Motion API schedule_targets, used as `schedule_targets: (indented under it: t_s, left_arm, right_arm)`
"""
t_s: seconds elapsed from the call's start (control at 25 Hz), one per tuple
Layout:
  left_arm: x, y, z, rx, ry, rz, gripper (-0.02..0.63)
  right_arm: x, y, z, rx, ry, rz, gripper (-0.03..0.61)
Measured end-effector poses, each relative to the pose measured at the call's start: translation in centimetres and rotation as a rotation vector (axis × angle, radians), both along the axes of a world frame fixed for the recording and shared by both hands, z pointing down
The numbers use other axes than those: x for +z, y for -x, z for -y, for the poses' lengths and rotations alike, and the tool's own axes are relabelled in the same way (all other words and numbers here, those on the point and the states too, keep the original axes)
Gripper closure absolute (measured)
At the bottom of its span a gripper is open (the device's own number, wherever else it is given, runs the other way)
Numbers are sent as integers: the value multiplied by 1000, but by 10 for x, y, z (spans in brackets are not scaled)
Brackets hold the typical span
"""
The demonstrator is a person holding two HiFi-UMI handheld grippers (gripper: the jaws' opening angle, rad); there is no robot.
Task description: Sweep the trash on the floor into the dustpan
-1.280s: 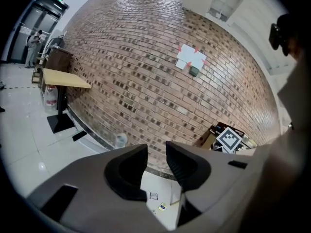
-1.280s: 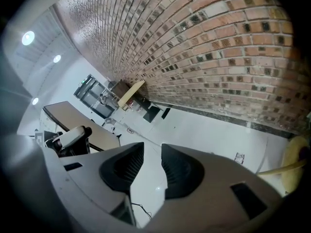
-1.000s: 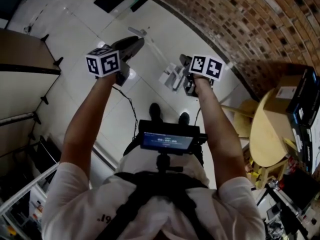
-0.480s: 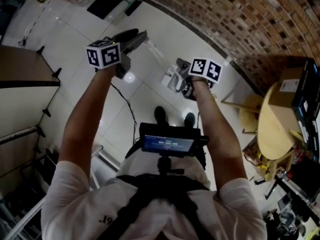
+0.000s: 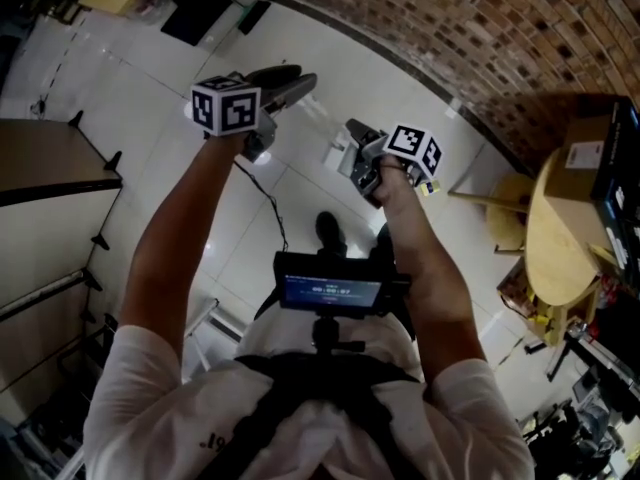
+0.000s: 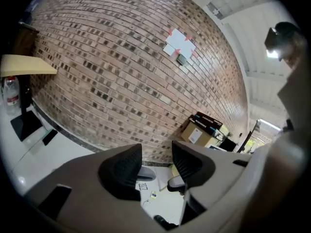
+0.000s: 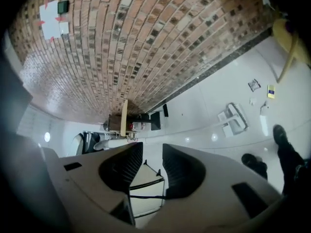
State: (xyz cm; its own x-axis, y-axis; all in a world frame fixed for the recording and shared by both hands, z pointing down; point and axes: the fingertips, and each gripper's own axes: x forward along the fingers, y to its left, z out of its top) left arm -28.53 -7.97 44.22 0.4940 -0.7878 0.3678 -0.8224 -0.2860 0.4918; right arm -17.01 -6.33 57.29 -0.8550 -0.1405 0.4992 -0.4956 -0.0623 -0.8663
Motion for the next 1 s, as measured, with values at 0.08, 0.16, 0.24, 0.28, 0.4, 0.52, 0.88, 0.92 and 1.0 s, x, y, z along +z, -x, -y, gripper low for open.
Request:
schedule_targets:
  t_s: [0.08,0.16,0.24,0.28,0.4,0.52,0.88,0.92,1.0]
  left_arm:
    - [-6,-22,-1,60,-20,7,416]
    - [-10,-43,-2,123,-36,15,416]
    - [-13,-60,-2,174,-45,35,416]
    - [-15,-68,-2,194,-48,47,416]
    - [-19,-86,-2,239,-59,72,416]
    - [-23,-103,-4,273,-71,72,416]
    - [-28,-150,-28,418,-126,90,442]
    - [-29,-155,-33,449,-129,80,443]
    - [-30,-176,-44,527,-138,53,443]
  right_arm:
    - [2,-3,1,64,61,52,442]
    - [1,-5,4,138,131,122,440]
    - [0,-5,5,217,207,203,439]
    - [1,-6,4,258,246,243,434]
    - [21,-10,2,363,356,343,402]
    - [10,-10,-1,429,419,410,371]
    - [9,-15,-2,539,532,528,371]
    - [10,-16,-5,533,548,533,371]
    - [15,-22,-9,512,590,526,371]
